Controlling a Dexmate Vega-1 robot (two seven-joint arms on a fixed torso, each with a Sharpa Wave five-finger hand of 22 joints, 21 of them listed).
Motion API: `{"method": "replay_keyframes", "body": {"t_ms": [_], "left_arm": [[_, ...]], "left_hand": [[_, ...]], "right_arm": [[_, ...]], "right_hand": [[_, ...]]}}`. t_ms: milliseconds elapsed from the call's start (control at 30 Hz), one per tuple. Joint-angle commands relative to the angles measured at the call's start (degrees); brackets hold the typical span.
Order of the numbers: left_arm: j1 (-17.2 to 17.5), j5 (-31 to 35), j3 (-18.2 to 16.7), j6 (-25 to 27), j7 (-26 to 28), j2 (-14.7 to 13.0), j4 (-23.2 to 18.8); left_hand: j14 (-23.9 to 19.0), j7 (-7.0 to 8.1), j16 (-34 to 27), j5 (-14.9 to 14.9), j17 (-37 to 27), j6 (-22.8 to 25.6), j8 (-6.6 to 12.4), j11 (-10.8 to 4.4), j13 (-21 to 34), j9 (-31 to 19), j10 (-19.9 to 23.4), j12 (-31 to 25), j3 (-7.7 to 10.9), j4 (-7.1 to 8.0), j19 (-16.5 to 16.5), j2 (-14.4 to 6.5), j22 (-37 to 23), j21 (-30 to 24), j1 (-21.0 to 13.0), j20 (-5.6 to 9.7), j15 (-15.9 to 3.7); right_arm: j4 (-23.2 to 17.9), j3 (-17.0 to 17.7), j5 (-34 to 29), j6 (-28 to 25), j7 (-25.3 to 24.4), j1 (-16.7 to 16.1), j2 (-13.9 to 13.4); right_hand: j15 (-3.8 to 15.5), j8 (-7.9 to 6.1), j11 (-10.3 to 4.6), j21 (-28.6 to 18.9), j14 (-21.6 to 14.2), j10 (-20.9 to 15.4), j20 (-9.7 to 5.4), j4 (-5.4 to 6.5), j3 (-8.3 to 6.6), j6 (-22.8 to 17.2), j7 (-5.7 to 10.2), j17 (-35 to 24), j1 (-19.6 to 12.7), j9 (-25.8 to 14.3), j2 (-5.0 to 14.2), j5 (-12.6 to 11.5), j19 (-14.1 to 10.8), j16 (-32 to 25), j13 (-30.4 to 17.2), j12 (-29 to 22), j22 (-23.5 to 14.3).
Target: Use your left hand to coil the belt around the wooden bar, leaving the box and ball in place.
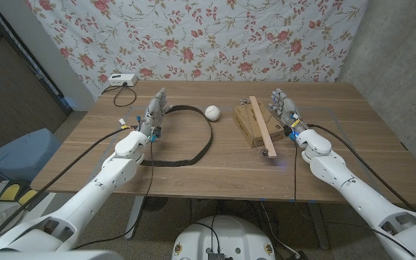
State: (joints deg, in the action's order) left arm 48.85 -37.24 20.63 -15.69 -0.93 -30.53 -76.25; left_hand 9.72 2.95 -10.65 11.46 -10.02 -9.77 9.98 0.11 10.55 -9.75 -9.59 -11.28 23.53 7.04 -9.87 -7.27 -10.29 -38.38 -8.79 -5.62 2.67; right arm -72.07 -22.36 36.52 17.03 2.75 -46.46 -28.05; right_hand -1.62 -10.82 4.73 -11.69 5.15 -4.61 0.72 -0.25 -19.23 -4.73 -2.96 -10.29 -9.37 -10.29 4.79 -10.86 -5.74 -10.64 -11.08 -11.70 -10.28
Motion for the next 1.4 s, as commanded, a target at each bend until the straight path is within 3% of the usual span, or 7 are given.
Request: {"method": "replay_keyframes", "body": {"t_ms": [33, 200, 733, 1400], "left_arm": [[-0.28, 0.88, -0.16, 0.46, 0.76, -0.79, -1.13], [-1.20, 1.28, 0.33, 0.67, 0.66, -0.35, -0.45], [-1.16, 1.69, 1.28, 2.05, 0.88, -0.25, -1.41], [-1.63, 2.19, 2.23, 2.30, -0.17, -0.19, -2.06]], "left_hand": [[5.95, -0.15, -0.37, 0.41, -0.29, -5.44, 0.29, -0.07, 0.11, -0.13, -6.99, -0.37, 0.45, -0.06, -7.48, 0.08, -0.13, -0.25, -0.42, -0.44, -0.05], [5.89, -0.10, -0.38, 0.41, -0.29, -5.38, 0.32, 0.02, 0.11, -0.12, -6.91, -0.41, 0.44, -0.08, -7.41, 0.09, -0.13, -0.19, -0.38, -0.40, -0.04], [5.29, -0.20, -0.52, 0.43, -0.27, -4.87, 0.52, 0.65, 0.13, -0.13, -5.87, -0.78, 0.41, -0.17, -7.00, 0.18, -0.14, -0.01, -0.27, -0.72, 0.27], [3.39, -0.02, -0.96, 0.44, -0.28, -3.51, 0.85, 1.74, 0.21, -0.18, -3.95, -1.36, 0.21, -0.32, -5.79, 0.58, -0.14, 0.16, 0.05, -2.20, 1.46]], "right_arm": [[0.94, -1.28, -1.85, -0.51, 0.30, 0.90, -0.31], [-0.21, -1.22, -3.21, -0.35, -0.62, 0.70, -1.44], [-19.02, -0.21, -11.10, -11.86, -9.33, -5.70, -13.34], [-36.27, 3.29, -15.00, -26.39, -14.66, -14.39, -24.82]], "right_hand": [[0.05, -0.27, 0.13, -0.26, 0.46, -0.03, 0.13, -0.26, -0.40, -0.56, 0.13, -0.15, -0.51, -0.26, 0.02, -0.39, -0.49, -0.34, -0.23, -0.37, -0.06], [0.03, -0.22, 0.20, -0.23, 0.46, 0.11, 0.16, -0.53, -0.45, -0.44, 0.22, -0.14, -0.76, -0.25, -0.03, -0.39, -0.46, -0.33, -0.22, -0.28, -0.04], [-1.95, -0.52, 0.94, -0.58, -1.85, -1.16, 1.64, -2.57, -0.61, -1.25, -0.27, -0.17, -2.48, -0.28, -1.05, -0.18, -1.94, -0.99, -0.23, -0.57, 0.03], [-2.74, -1.07, 1.04, -0.76, -4.42, -2.46, 2.93, -5.24, -0.82, -2.85, -0.40, -0.29, -4.93, -0.37, -2.58, 0.03, -3.28, -1.52, -0.32, -0.79, 0.05]]}}
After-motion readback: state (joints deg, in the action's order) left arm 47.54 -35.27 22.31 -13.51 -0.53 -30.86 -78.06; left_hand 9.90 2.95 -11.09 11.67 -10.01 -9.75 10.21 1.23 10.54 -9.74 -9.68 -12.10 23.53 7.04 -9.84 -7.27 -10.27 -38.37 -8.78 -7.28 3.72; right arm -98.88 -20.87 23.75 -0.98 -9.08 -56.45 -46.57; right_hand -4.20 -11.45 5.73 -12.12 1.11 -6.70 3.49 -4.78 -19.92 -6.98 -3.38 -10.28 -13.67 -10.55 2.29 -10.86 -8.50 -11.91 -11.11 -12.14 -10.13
